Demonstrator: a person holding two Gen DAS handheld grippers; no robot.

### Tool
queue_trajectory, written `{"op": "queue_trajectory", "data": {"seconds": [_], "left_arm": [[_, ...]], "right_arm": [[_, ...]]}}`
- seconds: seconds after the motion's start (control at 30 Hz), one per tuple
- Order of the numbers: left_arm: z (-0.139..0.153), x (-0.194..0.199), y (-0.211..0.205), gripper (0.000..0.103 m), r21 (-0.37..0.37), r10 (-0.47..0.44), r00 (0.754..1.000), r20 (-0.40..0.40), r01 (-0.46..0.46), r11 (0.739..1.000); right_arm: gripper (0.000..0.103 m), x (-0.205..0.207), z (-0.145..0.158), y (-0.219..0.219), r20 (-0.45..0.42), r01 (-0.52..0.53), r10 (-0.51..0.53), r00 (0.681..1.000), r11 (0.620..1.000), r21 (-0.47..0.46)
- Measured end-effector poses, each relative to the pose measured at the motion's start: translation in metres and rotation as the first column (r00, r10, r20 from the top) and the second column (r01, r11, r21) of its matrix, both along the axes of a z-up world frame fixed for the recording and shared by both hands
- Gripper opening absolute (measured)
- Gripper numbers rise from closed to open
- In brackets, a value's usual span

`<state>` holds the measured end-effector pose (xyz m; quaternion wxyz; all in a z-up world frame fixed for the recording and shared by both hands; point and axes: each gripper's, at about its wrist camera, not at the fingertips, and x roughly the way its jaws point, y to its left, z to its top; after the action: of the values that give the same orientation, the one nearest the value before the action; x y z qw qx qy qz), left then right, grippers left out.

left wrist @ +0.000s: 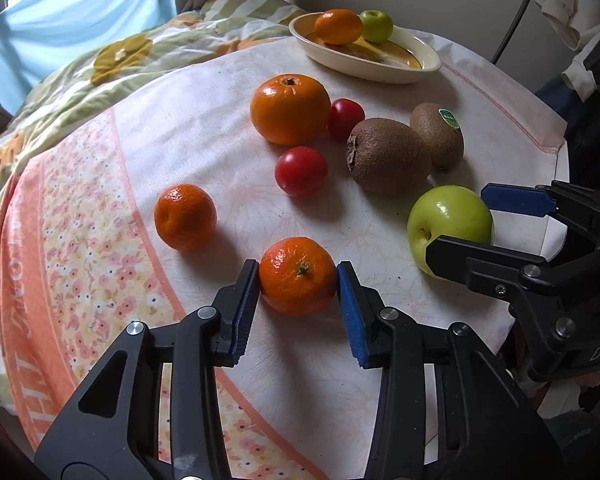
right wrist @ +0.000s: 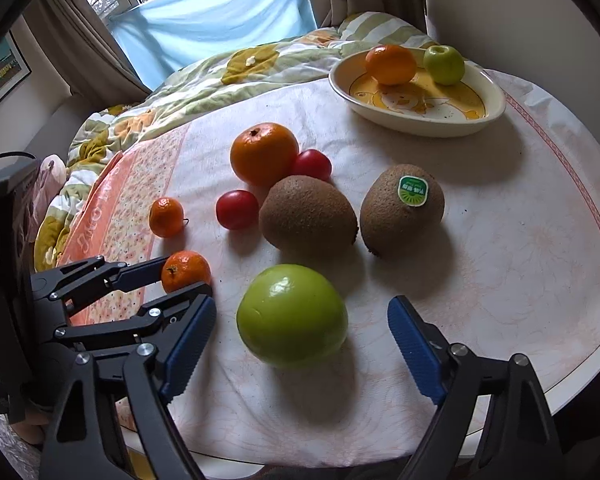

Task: Organize fruits
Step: 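Grasp a mandarin with the left tool while the right tool grasps another green apple, then carry the mandarin into the bowl with the left tool while the right tool carries the apple there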

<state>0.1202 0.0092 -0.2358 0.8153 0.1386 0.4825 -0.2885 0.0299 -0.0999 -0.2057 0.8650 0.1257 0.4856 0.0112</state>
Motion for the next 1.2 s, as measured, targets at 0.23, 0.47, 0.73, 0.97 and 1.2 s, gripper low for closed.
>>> {"op": "queue_trajectory", "data": {"seconds": [0.23,0.47,0.73,0.97,1.2], "left_arm": [[0.004,-0.002,0.008,0.042,0.005,0.016,1.0,0.003,-0.016,1.0],[0.009,-0.002,0.015,0.042,0.009,0.046,0.999,0.002,-0.046,0.999],[0.014,-0.001,0.017,0.042,0.003,0.074,0.997,0.005,-0.074,0.997],[0.025,0.0,0.019,0.042,-0.001,0.096,0.995,0.023,-0.096,0.995],[0.055,0.001,0.017,0.042,-0.021,0.119,0.991,0.055,-0.118,0.993]], "right_arm": [[0.08,0.002,-0.002,0.0,-0.007,-0.007,0.007,1.0,1.0,0.002],[0.073,0.005,-0.008,0.003,-0.021,-0.025,0.025,0.999,1.0,0.013],[0.054,0.007,-0.014,0.0,-0.031,-0.05,0.051,0.998,0.997,0.052],[0.054,0.008,-0.007,0.0,-0.018,-0.073,0.074,0.997,0.997,0.035],[0.054,0.009,0.026,-0.006,0.026,-0.08,0.079,0.997,0.997,0.021]]}}
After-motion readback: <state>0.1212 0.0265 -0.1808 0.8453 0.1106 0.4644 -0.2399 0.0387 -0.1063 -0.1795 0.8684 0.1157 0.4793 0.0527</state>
